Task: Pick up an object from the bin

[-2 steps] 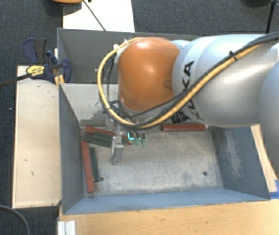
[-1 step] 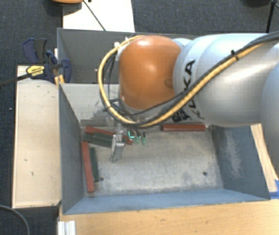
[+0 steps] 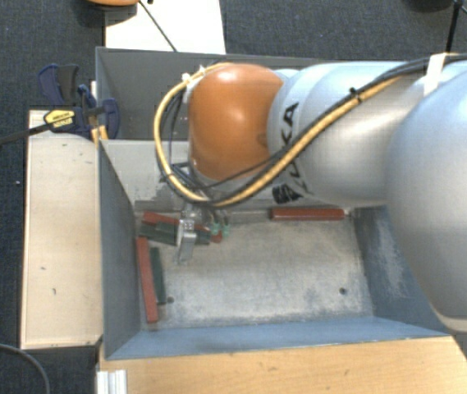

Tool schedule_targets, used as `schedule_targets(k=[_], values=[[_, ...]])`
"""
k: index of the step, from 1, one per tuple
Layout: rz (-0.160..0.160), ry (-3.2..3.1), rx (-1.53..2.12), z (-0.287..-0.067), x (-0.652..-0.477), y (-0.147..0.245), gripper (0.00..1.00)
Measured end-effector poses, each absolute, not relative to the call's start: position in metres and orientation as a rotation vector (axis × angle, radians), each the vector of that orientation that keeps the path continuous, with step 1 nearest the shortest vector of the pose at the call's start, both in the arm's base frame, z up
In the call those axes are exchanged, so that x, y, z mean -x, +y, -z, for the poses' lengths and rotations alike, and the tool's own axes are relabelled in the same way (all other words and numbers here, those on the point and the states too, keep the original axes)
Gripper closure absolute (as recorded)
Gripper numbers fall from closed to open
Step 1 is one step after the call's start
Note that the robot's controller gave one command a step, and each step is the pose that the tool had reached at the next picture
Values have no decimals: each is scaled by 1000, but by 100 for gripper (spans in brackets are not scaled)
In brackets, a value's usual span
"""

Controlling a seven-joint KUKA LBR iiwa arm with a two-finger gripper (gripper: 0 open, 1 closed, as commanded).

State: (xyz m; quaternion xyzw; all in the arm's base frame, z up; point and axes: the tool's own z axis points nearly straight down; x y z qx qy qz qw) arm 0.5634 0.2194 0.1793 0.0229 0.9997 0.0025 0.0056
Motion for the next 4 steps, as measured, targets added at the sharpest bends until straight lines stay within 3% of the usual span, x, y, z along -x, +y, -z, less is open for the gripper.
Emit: schedule_targets(k=[1, 2, 3, 4], values=[[-5, 3132, -180, -109, -572, 191, 0], [0, 3133, -193, -73, -577, 199, 0], [-4, 3131, 82, -74, -595, 159, 100], [-4, 3131, 79, -74, -595, 159, 100]])
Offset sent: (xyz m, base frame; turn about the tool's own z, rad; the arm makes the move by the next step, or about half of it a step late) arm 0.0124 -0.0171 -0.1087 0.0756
